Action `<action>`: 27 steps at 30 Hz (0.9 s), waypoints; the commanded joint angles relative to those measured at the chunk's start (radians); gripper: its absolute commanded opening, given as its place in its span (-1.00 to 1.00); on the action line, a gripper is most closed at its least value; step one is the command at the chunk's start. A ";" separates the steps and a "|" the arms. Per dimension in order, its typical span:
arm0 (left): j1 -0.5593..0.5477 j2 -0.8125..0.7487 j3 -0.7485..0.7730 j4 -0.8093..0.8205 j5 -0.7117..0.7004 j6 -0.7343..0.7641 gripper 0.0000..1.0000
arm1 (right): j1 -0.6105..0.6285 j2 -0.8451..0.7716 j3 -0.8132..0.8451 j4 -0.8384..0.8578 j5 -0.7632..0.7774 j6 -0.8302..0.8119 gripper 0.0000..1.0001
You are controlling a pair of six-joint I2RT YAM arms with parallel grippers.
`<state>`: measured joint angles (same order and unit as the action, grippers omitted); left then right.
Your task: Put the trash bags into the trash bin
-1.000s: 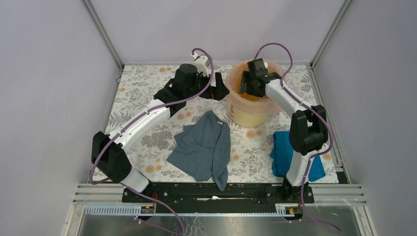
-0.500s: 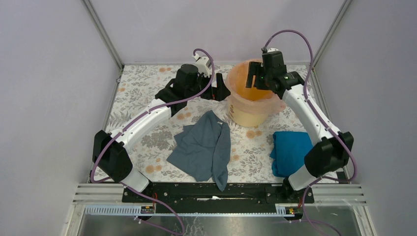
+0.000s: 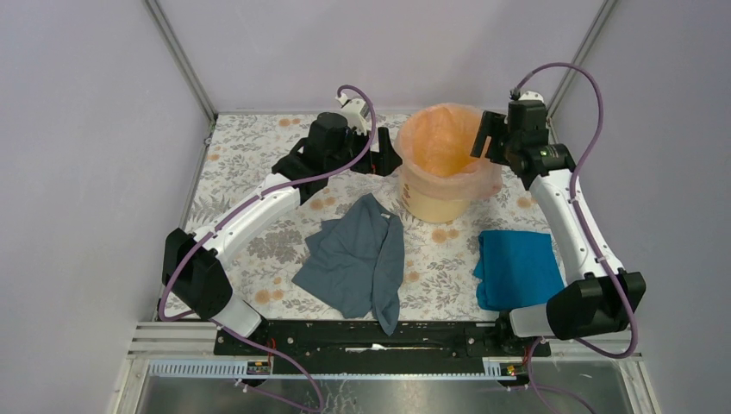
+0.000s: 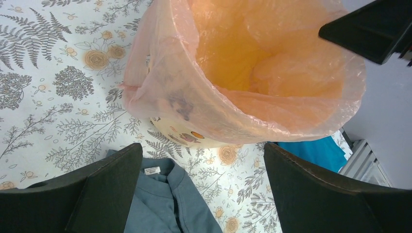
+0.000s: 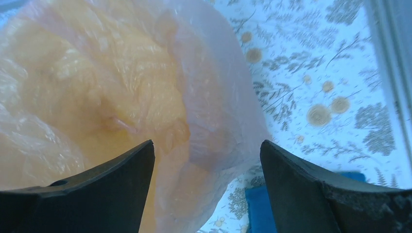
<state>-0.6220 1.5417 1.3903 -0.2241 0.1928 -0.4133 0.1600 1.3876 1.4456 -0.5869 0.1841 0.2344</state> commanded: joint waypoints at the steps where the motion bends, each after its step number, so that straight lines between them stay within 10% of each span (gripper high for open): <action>1: 0.002 -0.044 -0.002 0.039 -0.040 0.027 0.98 | -0.043 -0.046 -0.118 0.117 -0.172 0.085 0.73; 13: 0.018 -0.140 -0.031 0.051 -0.157 0.042 0.98 | -0.046 0.056 -0.231 0.416 -0.627 0.332 0.77; 27: 0.244 -0.370 -0.180 0.216 -0.270 -0.021 0.97 | 0.230 0.497 0.145 0.549 -0.535 0.432 0.75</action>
<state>-0.4076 1.2312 1.2289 -0.1200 -0.0315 -0.4301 0.2901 1.7569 1.4231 -0.1070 -0.3534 0.6403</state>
